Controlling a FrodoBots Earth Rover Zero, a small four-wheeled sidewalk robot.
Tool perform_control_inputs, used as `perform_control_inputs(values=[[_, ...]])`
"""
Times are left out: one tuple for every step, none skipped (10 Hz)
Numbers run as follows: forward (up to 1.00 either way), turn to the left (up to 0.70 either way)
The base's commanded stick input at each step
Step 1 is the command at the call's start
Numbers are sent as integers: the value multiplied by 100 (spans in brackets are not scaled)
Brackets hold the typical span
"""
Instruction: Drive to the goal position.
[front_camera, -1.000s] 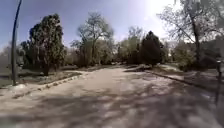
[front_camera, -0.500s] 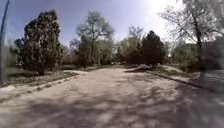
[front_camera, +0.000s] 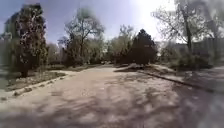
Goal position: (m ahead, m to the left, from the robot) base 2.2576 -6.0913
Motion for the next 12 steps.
perform_control_inputs(values=[[0,-70],[0,-70],[0,-70],[0,-70],[0,-70],[0,-70],[0,-70],[0,-70],[0,-70],[0,-70],[0,-70],[0,-70]])
